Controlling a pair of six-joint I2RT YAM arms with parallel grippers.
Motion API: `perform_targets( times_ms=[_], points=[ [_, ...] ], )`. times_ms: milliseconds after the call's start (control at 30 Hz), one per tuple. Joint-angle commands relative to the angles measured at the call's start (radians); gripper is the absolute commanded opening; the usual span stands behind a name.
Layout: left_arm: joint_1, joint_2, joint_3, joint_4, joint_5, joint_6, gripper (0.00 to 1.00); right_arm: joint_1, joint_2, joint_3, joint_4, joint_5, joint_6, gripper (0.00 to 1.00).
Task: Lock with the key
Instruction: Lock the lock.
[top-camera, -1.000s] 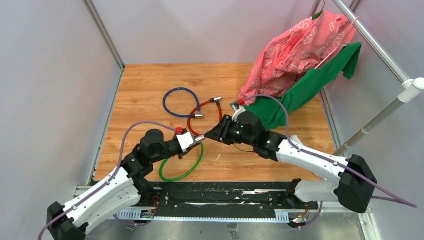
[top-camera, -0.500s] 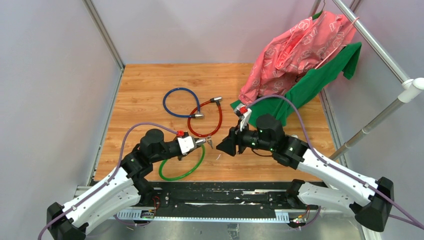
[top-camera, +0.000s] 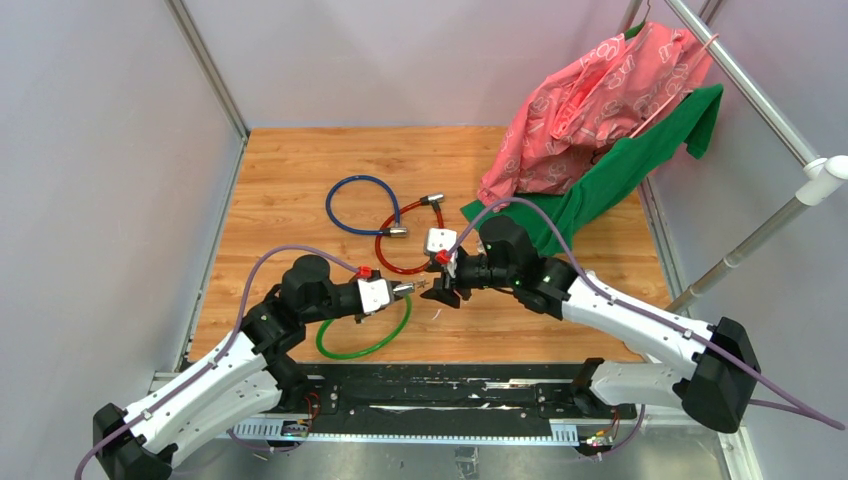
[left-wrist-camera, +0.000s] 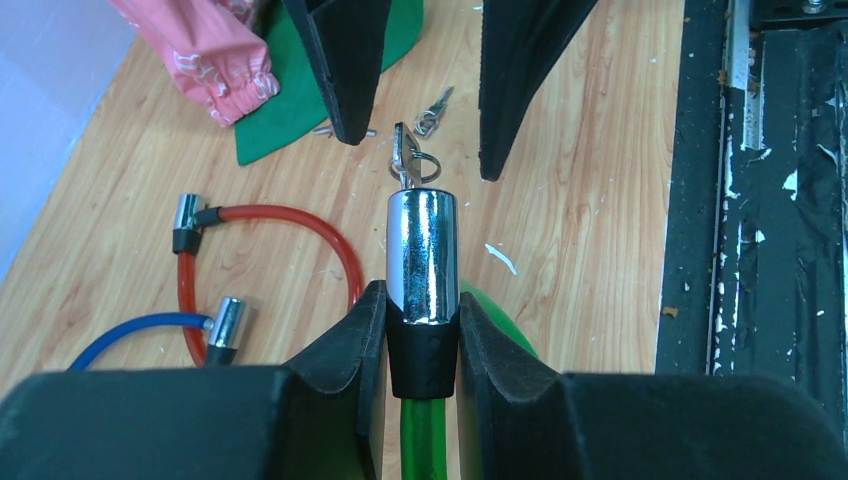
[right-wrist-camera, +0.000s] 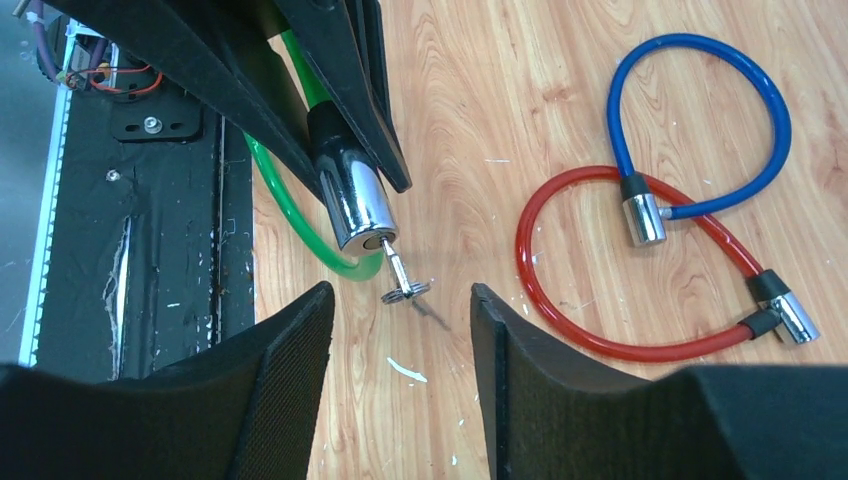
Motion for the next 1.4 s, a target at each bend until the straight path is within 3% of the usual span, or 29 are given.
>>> perform_targets(
  times_ms=[0,200,300,600,767,1100,1233,1367],
  points=[
    [-0.006,0.005,0.012,-0.055,0.027,0.025,0.00,-0.022,-0.001,0.008,0.017,-0.073,-0.057,0.54],
    [-0.006,0.006,0.010,-0.042,0.025,0.028,0.00,-0.042,0.036,0.025,0.035,-0.119,0.000,0.33],
    [-0.006,0.003,0.010,-0.042,0.024,0.027,0.00,-0.049,0.048,0.038,0.006,-0.118,0.008,0.30],
    [-0.006,-0.004,0.002,-0.033,-0.002,0.031,0.00,-0.051,0.092,0.081,-0.002,-0.177,0.113,0.00],
    [-0.006,-0.004,-0.008,-0.005,-0.038,0.051,0.00,-0.052,0.093,0.092,-0.053,-0.210,0.283,0.00],
    [-0.006,-0.002,-0.023,0.025,-0.072,0.109,0.00,-0.093,0.088,0.055,-0.114,-0.174,1.105,0.00],
    [-0.006,-0.001,-0.027,0.024,-0.059,0.119,0.00,-0.114,0.085,-0.001,0.012,-0.226,1.355,0.00],
    [-0.006,-0.001,-0.030,0.020,-0.055,0.114,0.00,-0.113,0.084,0.037,-0.012,-0.198,1.397,0.01]
  ],
)
